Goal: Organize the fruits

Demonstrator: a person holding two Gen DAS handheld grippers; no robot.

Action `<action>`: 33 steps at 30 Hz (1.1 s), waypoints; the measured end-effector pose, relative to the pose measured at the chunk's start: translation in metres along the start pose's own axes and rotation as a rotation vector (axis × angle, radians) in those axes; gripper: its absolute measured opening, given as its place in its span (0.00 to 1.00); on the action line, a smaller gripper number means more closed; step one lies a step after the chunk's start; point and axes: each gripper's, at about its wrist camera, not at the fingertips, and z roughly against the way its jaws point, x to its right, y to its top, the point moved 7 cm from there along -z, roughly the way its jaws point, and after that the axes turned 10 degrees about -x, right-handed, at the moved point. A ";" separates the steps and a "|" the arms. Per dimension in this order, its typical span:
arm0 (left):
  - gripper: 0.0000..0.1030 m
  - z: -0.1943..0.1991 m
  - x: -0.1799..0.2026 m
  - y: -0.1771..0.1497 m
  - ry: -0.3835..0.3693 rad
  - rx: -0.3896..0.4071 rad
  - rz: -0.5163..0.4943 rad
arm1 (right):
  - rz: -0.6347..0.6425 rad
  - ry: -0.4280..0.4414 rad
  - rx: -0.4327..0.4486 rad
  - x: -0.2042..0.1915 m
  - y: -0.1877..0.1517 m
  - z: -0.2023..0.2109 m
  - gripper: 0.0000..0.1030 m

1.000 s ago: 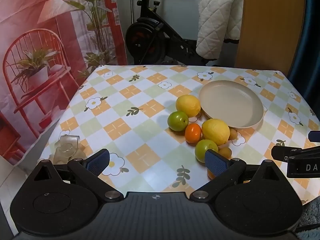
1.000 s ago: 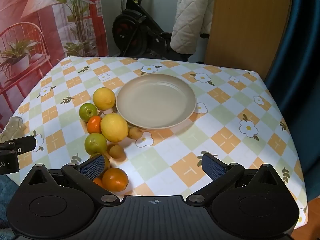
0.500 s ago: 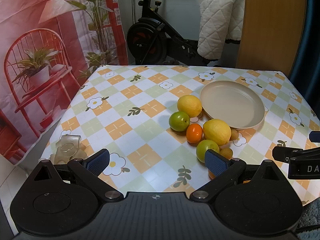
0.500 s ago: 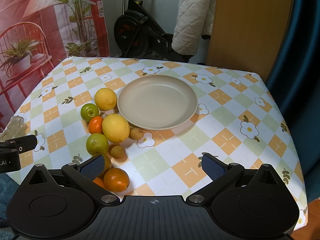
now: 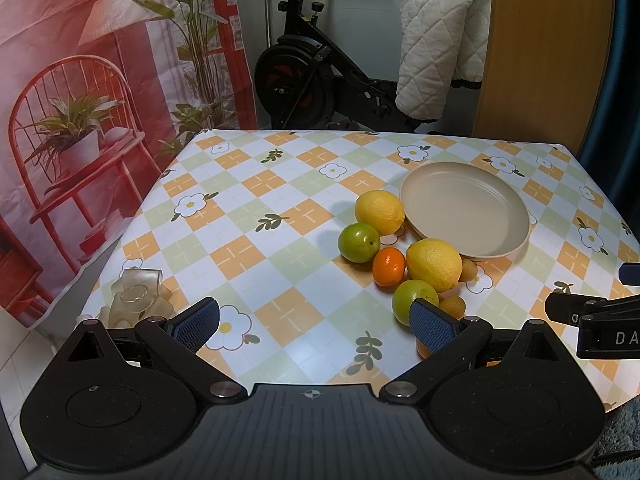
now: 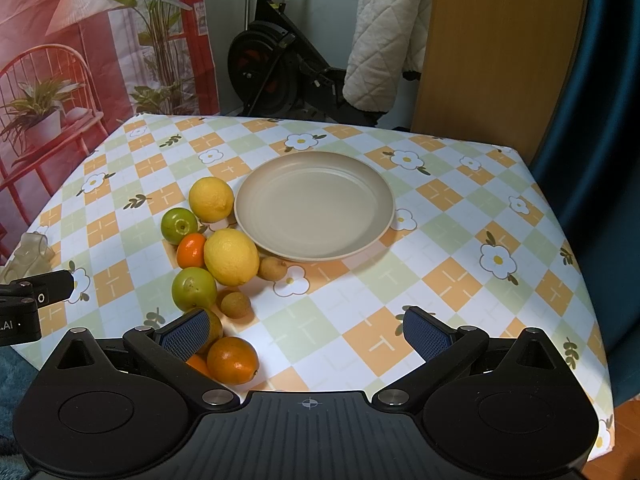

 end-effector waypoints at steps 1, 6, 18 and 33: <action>0.99 0.000 0.000 0.000 0.000 0.000 0.000 | 0.000 0.000 0.000 0.000 0.000 0.000 0.99; 0.99 0.000 0.000 0.000 0.000 0.001 0.000 | 0.001 0.000 0.001 -0.001 0.000 0.002 0.99; 0.99 0.000 0.000 0.000 -0.001 0.000 0.000 | -0.001 -0.003 0.001 0.001 0.000 0.001 0.99; 0.99 0.000 -0.001 0.000 -0.002 0.001 0.000 | 0.000 -0.002 0.003 0.002 0.002 0.003 0.99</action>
